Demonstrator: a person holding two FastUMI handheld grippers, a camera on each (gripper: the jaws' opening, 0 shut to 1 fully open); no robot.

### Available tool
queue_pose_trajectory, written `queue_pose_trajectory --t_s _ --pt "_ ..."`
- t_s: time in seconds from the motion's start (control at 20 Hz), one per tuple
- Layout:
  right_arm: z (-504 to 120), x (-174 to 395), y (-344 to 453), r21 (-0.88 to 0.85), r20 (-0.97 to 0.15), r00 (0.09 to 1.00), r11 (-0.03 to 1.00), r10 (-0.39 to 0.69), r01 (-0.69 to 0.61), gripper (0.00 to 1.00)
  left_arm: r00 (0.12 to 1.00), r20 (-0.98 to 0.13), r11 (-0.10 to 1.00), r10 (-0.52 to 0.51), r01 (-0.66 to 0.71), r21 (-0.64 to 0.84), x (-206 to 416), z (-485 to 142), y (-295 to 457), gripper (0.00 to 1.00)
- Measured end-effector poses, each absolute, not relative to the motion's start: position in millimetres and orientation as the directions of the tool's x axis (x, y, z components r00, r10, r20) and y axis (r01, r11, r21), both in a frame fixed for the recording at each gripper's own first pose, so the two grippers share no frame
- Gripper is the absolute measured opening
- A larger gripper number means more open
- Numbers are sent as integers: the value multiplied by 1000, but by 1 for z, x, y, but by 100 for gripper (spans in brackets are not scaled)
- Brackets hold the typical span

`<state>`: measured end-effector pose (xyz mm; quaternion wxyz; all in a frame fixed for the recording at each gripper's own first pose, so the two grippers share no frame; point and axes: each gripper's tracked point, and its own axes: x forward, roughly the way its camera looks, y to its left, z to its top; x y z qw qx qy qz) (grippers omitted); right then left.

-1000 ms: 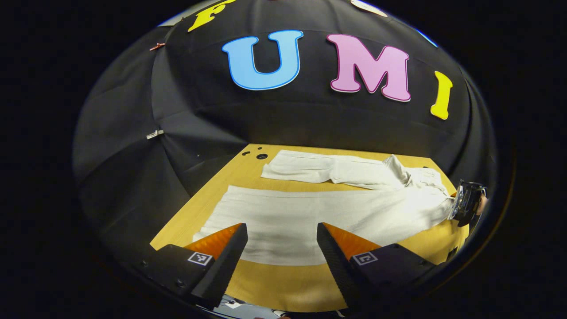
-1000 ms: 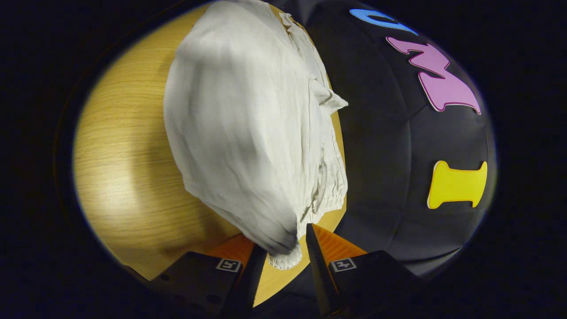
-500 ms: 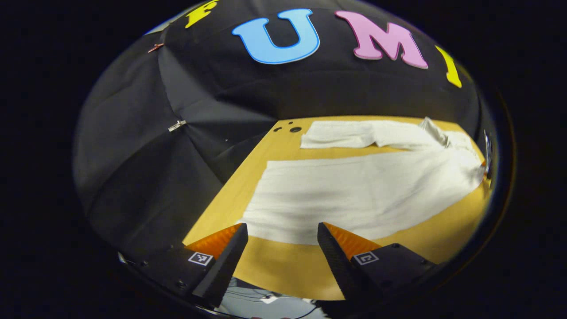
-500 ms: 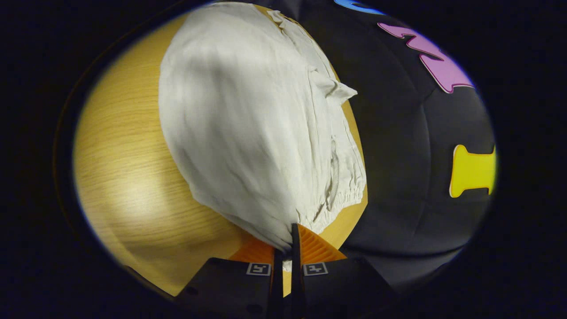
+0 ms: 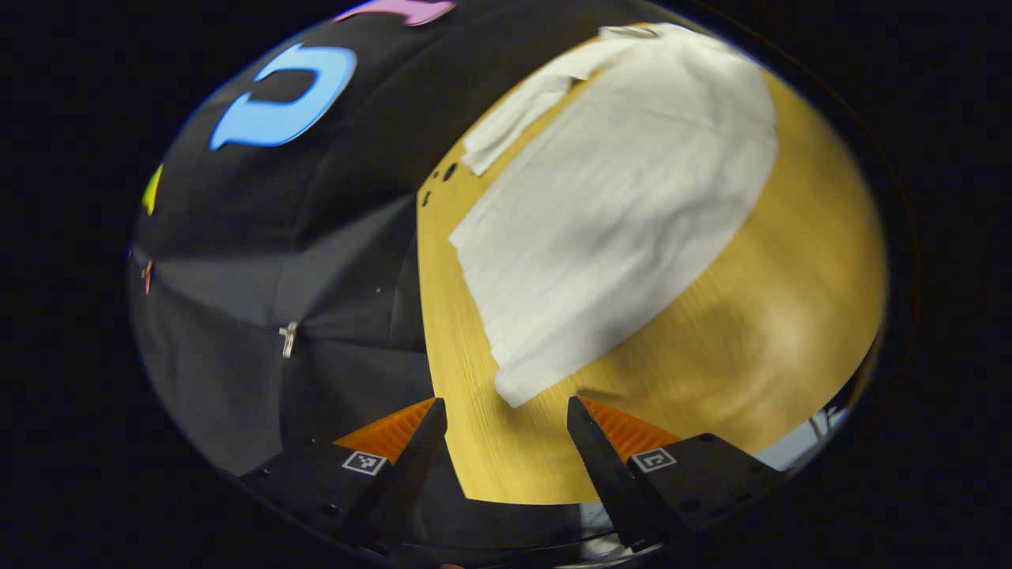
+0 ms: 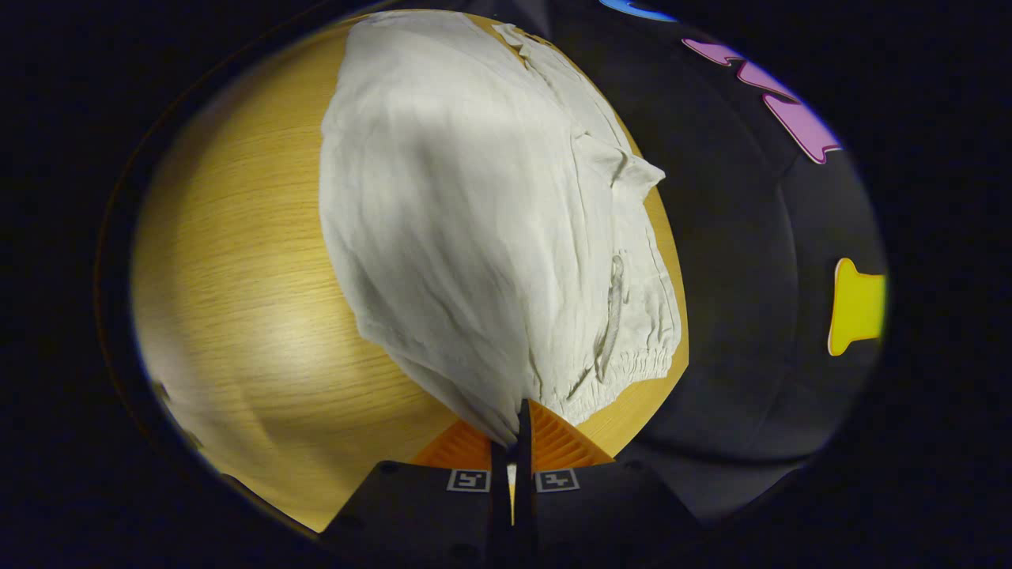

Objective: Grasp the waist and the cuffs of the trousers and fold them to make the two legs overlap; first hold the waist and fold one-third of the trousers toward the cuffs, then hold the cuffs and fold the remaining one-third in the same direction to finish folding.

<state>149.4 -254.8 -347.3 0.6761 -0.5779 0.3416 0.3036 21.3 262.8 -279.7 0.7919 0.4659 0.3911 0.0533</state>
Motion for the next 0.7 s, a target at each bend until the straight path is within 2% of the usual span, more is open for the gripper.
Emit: queue_pose_trajectory --t_s 0.15,0.25,0.4,0.7 --pt "-348 152 -257 -577 -815 579 79 11 -813 5 675 -614 435 409 448 782 30 -294 269 96" --pt "-349 153 -259 -575 -817 576 68 3 -815 6 683 -628 358 374 518 777 39 -297 266 94" --pt "-349 152 -260 -570 -821 571 77 1 -818 6 669 -674 326 314 590 738 53 -300 261 85" --pt "-350 153 -261 -569 -822 570 71 -10 -819 6 593 -769 269 240 720 640 78 -305 262 80"
